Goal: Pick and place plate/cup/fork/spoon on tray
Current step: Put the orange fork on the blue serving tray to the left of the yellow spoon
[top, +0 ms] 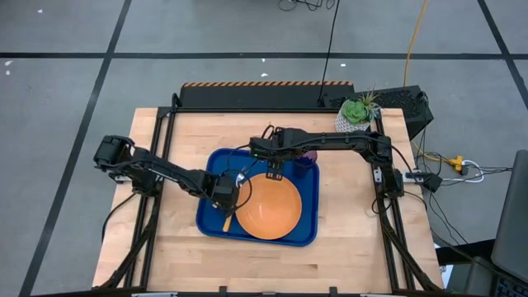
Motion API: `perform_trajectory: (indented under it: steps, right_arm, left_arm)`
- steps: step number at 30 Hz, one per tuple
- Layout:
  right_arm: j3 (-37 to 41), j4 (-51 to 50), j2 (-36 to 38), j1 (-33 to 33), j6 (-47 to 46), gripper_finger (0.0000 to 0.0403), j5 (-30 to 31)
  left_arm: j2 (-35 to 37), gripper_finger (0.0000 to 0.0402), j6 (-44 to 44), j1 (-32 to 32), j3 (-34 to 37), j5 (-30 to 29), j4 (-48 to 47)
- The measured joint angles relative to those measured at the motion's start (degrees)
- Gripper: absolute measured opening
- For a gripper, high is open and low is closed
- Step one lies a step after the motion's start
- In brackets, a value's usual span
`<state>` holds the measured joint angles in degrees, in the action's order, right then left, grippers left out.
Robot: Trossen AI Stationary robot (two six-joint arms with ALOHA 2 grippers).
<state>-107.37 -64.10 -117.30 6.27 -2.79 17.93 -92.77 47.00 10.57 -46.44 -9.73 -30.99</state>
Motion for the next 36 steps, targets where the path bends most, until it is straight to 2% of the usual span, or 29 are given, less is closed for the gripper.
perform_trajectory:
  steps: [20, 28, 31, 36]
  right_arm:
    - [0.0, 0.5, 0.0, 0.0, 0.0, 0.0185, 0.0]
    - [0.0, 1.1, 0.0, 0.0, 1.9, 0.0185, 0.0]
    - [0.0, 1.4, 0.0, 0.0, 2.3, 0.0185, 0.0]
    - [0.0, 1.8, 0.0, 0.0, 2.4, 0.0185, 0.0]
  left_arm:
    - [2.4, 0.0202, 6.1, -1.8, 0.2, 0.2, -9.7]
    - [3.5, 0.0201, 7.6, -2.2, 0.2, -0.5, -10.4]
    - [3.6, 0.0186, 8.1, -2.3, 0.2, -0.8, -9.8]
    - [3.6, 0.0126, 8.2, -2.3, 0.2, -0.8, -8.9]
